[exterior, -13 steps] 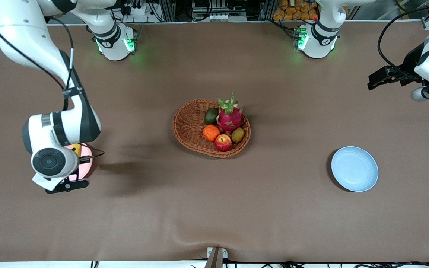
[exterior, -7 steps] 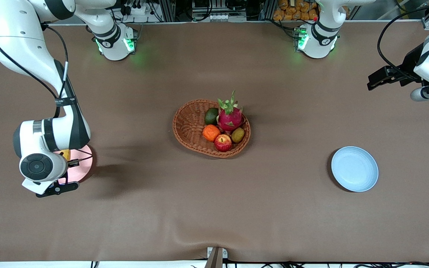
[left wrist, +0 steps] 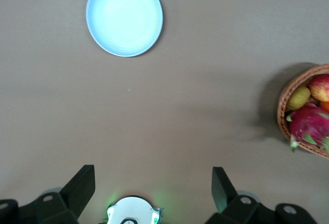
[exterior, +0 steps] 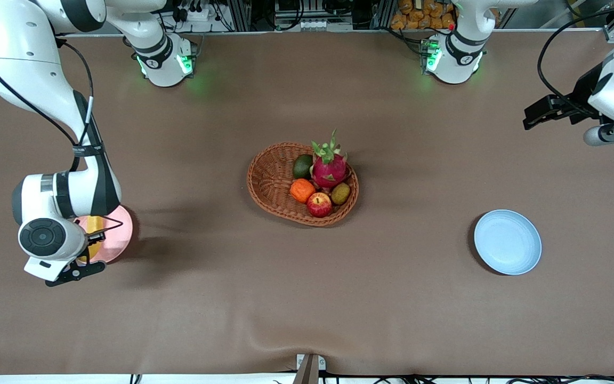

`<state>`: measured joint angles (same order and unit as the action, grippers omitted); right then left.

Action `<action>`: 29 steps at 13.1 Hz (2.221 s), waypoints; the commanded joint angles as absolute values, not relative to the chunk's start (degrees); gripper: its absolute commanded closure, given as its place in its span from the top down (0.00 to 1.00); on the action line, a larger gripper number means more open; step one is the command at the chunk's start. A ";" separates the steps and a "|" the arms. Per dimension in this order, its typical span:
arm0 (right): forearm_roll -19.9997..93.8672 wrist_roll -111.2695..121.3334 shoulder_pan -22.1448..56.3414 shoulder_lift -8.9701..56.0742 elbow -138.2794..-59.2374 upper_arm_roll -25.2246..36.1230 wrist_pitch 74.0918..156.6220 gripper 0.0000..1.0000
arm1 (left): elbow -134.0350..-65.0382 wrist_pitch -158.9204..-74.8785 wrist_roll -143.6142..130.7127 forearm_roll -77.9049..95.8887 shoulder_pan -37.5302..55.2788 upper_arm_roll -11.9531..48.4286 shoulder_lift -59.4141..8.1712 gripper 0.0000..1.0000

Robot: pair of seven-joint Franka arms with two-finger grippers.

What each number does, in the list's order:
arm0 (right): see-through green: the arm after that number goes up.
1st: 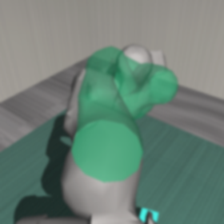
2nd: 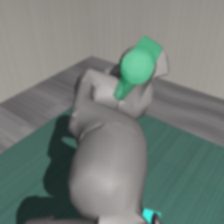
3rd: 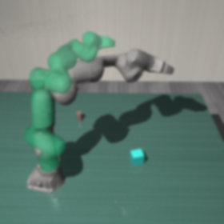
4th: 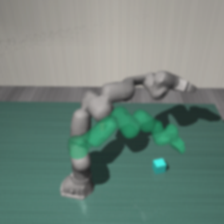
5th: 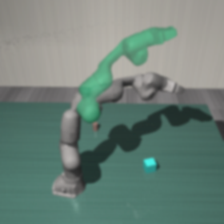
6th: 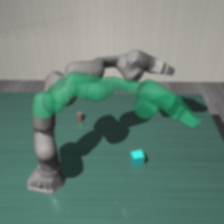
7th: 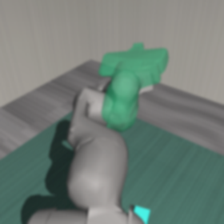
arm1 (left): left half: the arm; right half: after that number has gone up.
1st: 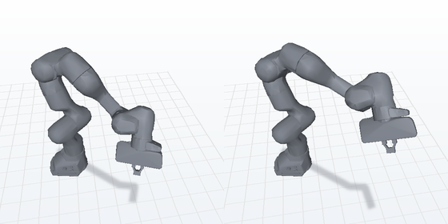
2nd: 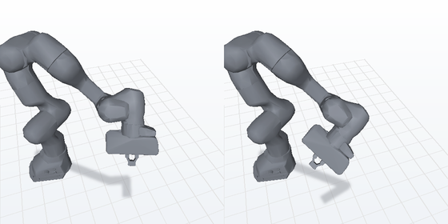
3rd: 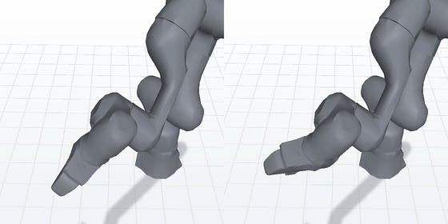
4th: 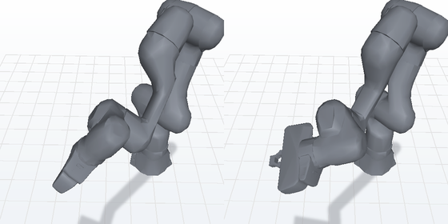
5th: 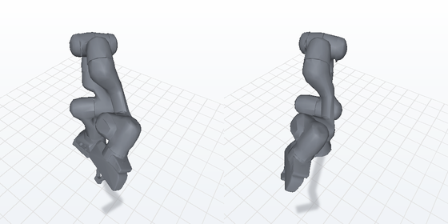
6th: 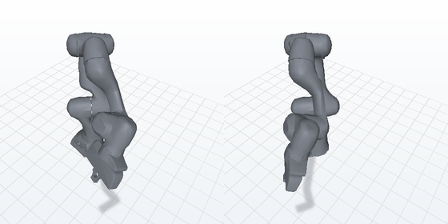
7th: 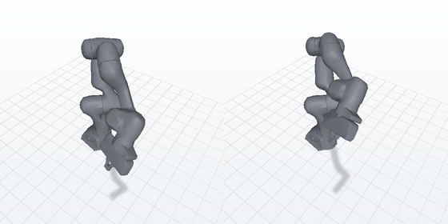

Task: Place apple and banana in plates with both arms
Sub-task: 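Lower the banana onto the pink plate while the left gripper reaches out, then open the right gripper and withdraw while the left gripper reaches the apple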

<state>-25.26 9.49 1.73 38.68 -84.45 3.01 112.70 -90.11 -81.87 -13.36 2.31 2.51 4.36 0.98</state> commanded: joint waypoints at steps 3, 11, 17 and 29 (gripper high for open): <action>-26.02 10.55 2.46 36.57 -83.50 2.64 107.50 1.00 | -89.65 -89.80 -24.57 4.83 6.23 9.65 -6.13 1.00; -5.81 10.81 2.20 28.49 -84.37 3.87 102.66 1.00 | -86.50 -113.98 -62.36 -1.47 22.48 11.95 -23.62 1.00; -3.69 10.81 1.76 20.24 -90.42 3.87 103.27 1.00 | -81.04 -124.53 -68.11 -3.87 28.20 11.87 -36.90 1.00; 0.79 5.45 -1.66 1.94 -93.78 3.43 93.80 1.00 | -80.77 -127.71 -66.90 -4.75 34.01 11.69 -45.52 1.00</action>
